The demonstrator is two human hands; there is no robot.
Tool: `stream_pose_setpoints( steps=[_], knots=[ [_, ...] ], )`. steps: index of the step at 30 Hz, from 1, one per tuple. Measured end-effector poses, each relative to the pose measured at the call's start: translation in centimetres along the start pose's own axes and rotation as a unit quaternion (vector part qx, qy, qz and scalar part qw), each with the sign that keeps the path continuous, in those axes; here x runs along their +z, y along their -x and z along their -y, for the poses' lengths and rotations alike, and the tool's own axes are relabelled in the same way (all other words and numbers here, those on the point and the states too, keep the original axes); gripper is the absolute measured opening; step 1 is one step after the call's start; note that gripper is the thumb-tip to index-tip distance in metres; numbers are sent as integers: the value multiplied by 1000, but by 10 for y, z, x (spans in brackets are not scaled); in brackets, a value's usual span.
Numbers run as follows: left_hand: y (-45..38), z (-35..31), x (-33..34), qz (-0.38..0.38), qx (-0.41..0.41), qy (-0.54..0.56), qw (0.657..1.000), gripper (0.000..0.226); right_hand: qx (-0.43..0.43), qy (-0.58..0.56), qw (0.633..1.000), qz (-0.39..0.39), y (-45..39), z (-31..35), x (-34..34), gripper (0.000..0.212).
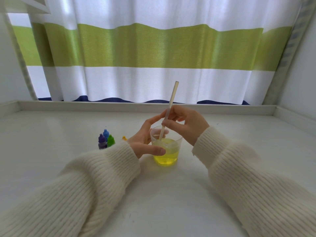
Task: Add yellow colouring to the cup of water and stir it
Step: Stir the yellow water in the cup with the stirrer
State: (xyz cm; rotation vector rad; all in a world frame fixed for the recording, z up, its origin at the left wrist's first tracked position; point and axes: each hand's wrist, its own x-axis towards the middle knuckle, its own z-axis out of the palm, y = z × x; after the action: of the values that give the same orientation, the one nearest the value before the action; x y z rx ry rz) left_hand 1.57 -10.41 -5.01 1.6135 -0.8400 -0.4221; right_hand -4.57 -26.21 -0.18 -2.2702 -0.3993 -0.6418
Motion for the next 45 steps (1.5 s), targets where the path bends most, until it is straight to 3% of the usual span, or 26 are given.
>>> stream_pose_setpoints(
  steps=[14,34,45],
  knots=[
    [1,3,-2,0,-12,13,1000,90,-4,93,995,-39,1,-3,-6,8],
    [-1,4,-3,6,-5,9,1000,90,3,-15,1000,6,1,2,1,9],
    [-3,7,-4,5,4,-6,1000,91,-10,23,1000,1,0,0,0,11]
  ],
)
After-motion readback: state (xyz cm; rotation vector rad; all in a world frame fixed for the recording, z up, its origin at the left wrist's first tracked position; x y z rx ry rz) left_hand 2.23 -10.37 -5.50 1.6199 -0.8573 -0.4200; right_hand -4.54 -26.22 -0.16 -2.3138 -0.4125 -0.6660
